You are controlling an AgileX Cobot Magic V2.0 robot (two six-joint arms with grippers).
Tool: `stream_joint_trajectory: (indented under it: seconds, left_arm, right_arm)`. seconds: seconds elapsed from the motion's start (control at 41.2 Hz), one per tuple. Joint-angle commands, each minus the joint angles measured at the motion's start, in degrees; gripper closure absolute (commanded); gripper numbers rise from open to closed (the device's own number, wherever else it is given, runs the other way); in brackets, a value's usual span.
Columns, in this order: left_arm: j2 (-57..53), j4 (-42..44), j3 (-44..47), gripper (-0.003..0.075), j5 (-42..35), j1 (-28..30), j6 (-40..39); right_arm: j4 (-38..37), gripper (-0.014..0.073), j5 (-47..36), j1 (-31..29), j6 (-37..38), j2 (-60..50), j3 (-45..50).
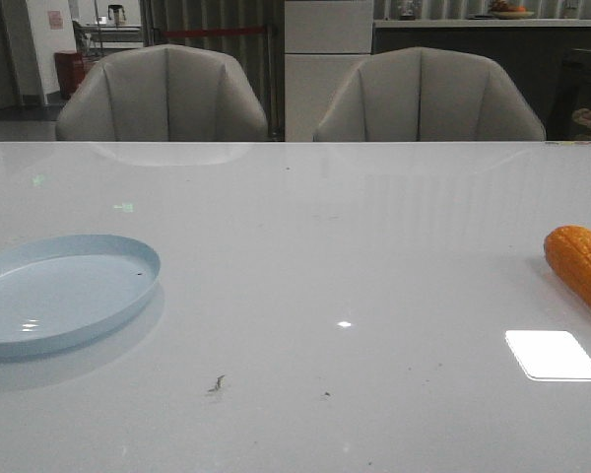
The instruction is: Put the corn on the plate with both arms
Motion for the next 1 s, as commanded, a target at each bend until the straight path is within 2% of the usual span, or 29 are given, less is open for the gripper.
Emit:
stream_joint_trajectory:
  seconds: [0.0, 0.486, 0.632, 0.972]
  left_arm:
    - [-0.97, -0.32, 2.09, 0.0627, -4.86, -0.08, -0.49]
    - [-0.97, -0.32, 2.09, 0.0627, -4.6, -0.08, -0.49]
    - [-0.97, -0.32, 2.09, 0.0627, -4.87, -0.08, -0.49]
    - [-0.97, -0.32, 2.09, 0.0626, -8.2, -0.08, -0.49]
  right_arm:
    - [-0.45, 0.0578, -4.44, -0.23, -0.13, -1.47, -1.18]
    - [-0.66, 0.0578, -4.62, -0.23, -0.32, -1.47, -1.18]
    - [-5.87, 0.0578, -8.75, -0.23, -2.41, -1.47, -1.18]
    - [-5.88, 0.0578, -16.92, -0.23, -2.36, -1.47, -1.18]
